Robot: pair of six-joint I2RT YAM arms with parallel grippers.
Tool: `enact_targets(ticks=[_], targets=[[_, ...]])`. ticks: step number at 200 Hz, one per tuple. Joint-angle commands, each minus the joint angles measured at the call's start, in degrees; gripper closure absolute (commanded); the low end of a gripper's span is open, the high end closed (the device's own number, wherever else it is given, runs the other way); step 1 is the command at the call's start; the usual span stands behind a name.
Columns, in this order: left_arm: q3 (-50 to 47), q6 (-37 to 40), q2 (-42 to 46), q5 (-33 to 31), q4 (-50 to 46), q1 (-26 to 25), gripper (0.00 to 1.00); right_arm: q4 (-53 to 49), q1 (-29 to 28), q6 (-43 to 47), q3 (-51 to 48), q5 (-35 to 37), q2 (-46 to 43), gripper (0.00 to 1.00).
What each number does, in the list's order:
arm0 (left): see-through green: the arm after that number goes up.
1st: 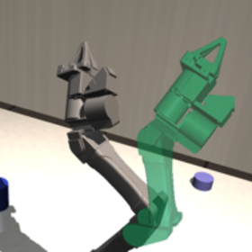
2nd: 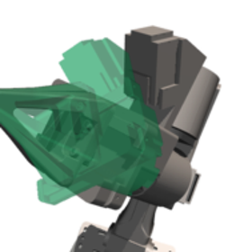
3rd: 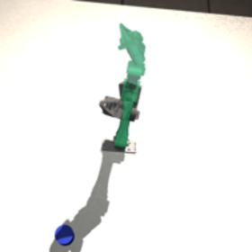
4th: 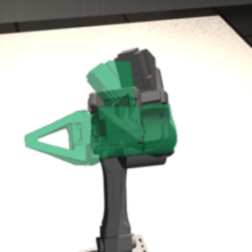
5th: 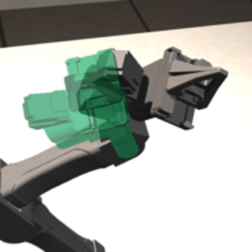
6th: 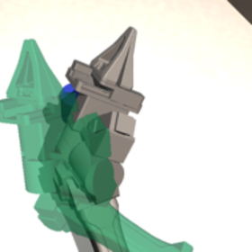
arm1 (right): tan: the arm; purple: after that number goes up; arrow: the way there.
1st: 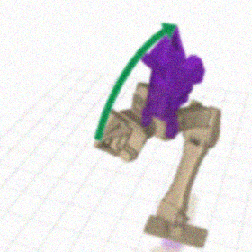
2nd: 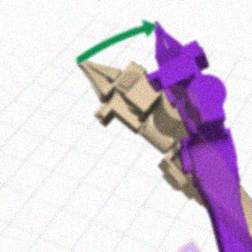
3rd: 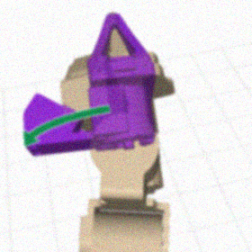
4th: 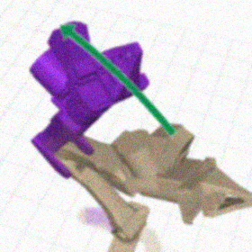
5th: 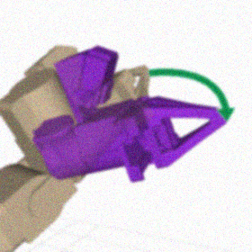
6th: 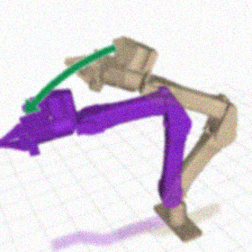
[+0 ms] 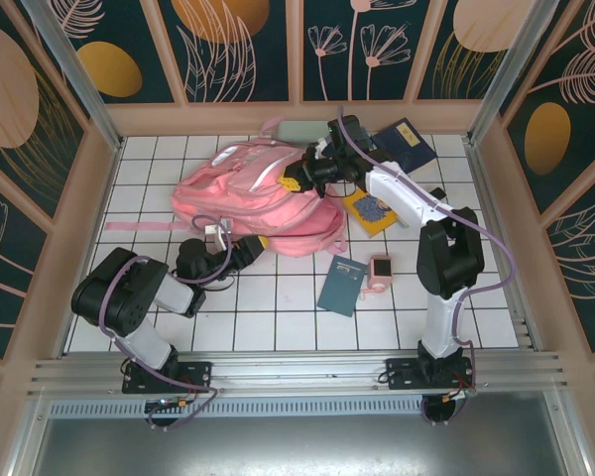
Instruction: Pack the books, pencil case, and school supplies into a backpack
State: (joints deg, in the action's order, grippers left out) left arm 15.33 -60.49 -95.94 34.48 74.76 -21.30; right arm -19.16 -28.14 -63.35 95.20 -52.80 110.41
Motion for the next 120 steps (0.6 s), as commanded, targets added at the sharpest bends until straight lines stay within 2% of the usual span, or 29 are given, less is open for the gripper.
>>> enact_targets(ticks=[1,33,50,94,120], targets=[[0.7,1.5,-1.9,0.2,2.6,0.4,0.33,7.2,-1.2,-0.8,3.3,-5.2,-2.8,1.00],[-0.1,2.1,-4.1,-0.5,3.0,0.4,0.32,7.1,-1.4,-0.9,3.8,-5.1,-2.7,1.00],[-0.1,2.1,-5.1,-0.5,3.4,0.4,0.35,7.2,-1.5,-1.0,3.8,-5.1,-2.7,1.00],[-0.3,0.4,-4.5,0.2,5.9,0.4,0.64,6.9,-1.5,-0.6,3.6,-4.9,-2.9,1.00],[0.2,3.4,1.0,-1.0,-0.8,0.4,0.76,6.9,-1.5,-0.3,3.2,-5.0,-2.8,1.00]])
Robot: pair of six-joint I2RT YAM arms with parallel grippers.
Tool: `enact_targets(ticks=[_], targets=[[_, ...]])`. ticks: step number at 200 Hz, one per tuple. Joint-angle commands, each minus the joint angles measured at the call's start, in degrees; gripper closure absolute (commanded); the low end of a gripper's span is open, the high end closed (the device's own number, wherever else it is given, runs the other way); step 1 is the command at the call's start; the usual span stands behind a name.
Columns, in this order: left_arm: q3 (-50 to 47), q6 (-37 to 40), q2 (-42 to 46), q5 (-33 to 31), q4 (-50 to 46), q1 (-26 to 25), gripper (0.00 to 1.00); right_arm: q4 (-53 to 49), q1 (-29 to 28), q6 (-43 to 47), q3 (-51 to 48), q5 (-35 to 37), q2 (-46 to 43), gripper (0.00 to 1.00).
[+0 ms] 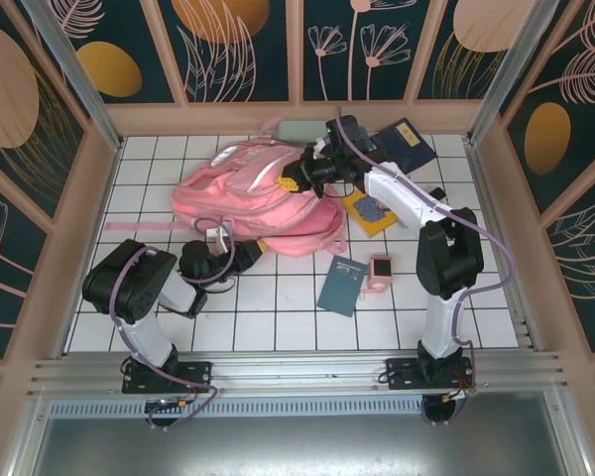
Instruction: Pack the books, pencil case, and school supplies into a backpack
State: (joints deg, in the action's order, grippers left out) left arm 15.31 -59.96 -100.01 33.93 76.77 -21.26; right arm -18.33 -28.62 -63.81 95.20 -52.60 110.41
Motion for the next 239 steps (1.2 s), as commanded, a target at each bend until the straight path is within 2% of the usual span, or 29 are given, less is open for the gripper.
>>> enact_targets(ticks=[1,30,79,109,165,212,239], targets=[[0.2,3.1,5.4,-0.6,-3.1,0.3,0.77,6.1,-1.0,0.2,3.2,-5.2,-2.8,1.00],[0.8,7.8,13.0,-2.8,-12.5,0.3,0.87,5.5,-0.7,1.2,2.4,-4.6,-2.5,1.00],[-0.3,10.4,21.1,-5.4,-19.3,0.3,0.94,6.7,0.1,1.2,0.6,-5.0,-2.1,1.00],[-0.6,10.1,20.4,-6.1,-18.8,0.3,0.94,7.7,0.1,0.7,0.1,-5.1,-2.1,1.00],[-1.2,5.2,16.5,-5.8,-10.0,0.3,0.82,9.3,0.1,0.3,-2.0,-5.2,-3.0,1.00],[-0.1,4.5,15.7,-5.5,-9.1,0.3,0.80,10.2,0.1,-0.2,-2.9,-5.3,-3.5,1.00],[-0.1,4.0,14.8,-5.2,-8.1,0.3,0.83,10.2,0.2,-0.3,-2.9,-5.2,-3.5,1.00]])
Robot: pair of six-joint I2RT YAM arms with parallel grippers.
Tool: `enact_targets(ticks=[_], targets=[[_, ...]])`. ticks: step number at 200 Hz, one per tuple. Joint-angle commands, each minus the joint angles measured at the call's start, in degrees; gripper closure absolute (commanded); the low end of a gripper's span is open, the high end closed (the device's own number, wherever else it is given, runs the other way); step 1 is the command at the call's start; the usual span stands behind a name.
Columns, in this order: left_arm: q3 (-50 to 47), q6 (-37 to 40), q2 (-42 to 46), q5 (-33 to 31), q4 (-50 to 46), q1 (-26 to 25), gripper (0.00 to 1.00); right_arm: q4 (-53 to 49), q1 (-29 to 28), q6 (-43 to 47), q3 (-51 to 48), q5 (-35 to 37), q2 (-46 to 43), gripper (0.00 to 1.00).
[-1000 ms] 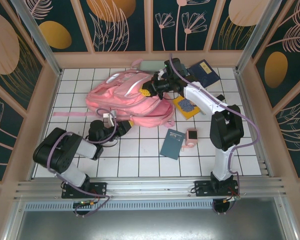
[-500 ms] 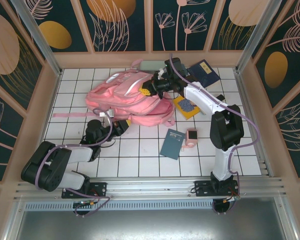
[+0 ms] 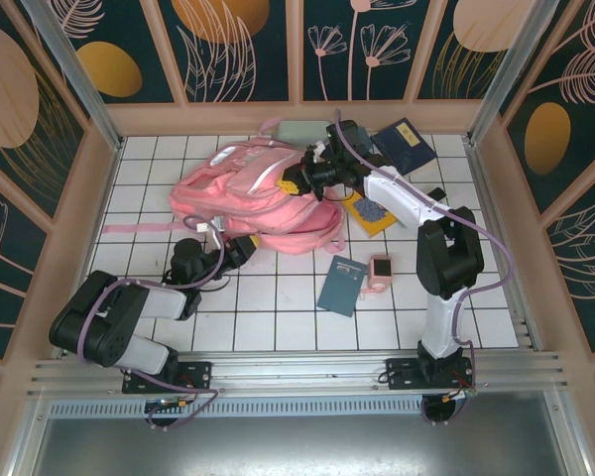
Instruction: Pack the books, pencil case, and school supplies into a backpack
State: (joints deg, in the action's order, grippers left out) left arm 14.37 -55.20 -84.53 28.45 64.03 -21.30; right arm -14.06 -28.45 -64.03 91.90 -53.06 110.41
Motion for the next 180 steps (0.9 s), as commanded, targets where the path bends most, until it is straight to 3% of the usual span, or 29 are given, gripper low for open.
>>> enact_targets(ticks=[1,46,91,121,180], targets=[[0.8,-0.8,-0.7,0.2,4.7,0.4,0.83,5.9,0.0,0.0,0.4,-4.8,-3.5,1.00],[0.0,2.1,2.3,-2.4,-2.6,0.4,1.00,1.2,0.5,3.6,1.1,-1.7,-3.6,1.00],[4.3,12.7,14.9,-16.2,-34.5,0.1,1.00,-0.9,2.1,6.3,-1.8,2.2,-5.0,1.00],[6.3,15.8,18.5,-24.4,-47.1,-0.1,1.00,-0.6,2.3,6.4,-1.6,2.3,-4.9,1.00],[7.3,13.9,18.9,-39.0,-54.3,0.0,1.00,-1.0,2.1,7.1,-0.7,1.8,-5.5,1.00]])
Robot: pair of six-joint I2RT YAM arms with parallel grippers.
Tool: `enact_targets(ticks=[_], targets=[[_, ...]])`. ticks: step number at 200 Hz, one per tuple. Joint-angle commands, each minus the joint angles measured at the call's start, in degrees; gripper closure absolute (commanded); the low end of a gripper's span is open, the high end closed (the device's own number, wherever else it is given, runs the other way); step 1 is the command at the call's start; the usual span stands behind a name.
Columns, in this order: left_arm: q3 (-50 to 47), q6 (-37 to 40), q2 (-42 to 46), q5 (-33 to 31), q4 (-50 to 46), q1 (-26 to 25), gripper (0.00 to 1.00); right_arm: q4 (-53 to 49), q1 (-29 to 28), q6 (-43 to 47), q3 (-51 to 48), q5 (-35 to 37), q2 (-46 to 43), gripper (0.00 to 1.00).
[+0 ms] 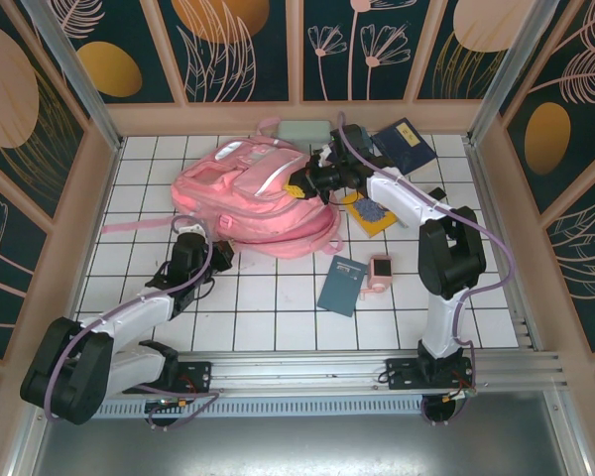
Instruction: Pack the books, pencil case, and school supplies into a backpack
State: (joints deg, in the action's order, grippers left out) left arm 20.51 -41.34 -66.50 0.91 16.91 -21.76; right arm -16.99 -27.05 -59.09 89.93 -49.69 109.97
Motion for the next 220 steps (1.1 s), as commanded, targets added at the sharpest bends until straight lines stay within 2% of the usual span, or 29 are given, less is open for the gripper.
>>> enact_targets(ticks=[1,70,97,109,124,147,176,185,220], targets=[[1.2,0.0,0.9,-11.7,-7.1,0.5,1.00,1.9,0.6,2.3,1.3,-1.5,-5.1,1.00],[6.6,-2.4,-2.4,-20.0,-9.9,2.9,1.00,0.8,0.5,3.6,0.1,-1.6,-6.9,1.00],[9.4,-3.2,-4.2,-21.5,-12.9,3.4,0.88,0.3,0.0,4.3,0.1,-1.7,-6.9,1.00],[10.5,-3.5,-3.6,-21.0,-14.4,3.4,0.77,0.0,-0.2,4.7,0.1,-1.6,-6.8,1.00],[11.3,-3.2,-0.5,-20.7,-16.3,3.4,0.63,-0.2,-0.5,4.9,-0.1,-1.6,-6.5,1.00],[13.0,-2.3,6.5,-21.3,-19.9,3.4,0.51,0.7,-1.4,4.5,-0.7,-1.2,-6.1,1.00],[17.0,0.4,11.1,-20.5,-24.6,3.4,0.48,6.0,-4.0,0.7,-2.9,-0.7,-4.9,1.00],[18.4,1.0,11.5,-19.5,-25.7,3.5,0.47,7.3,-6.3,-0.2,-3.0,-0.5,-4.2,1.00],[25.3,6.1,9.3,-13.8,-29.2,3.4,0.46,5.6,-11.0,1.3,-0.1,1.6,-1.5,1.00]])
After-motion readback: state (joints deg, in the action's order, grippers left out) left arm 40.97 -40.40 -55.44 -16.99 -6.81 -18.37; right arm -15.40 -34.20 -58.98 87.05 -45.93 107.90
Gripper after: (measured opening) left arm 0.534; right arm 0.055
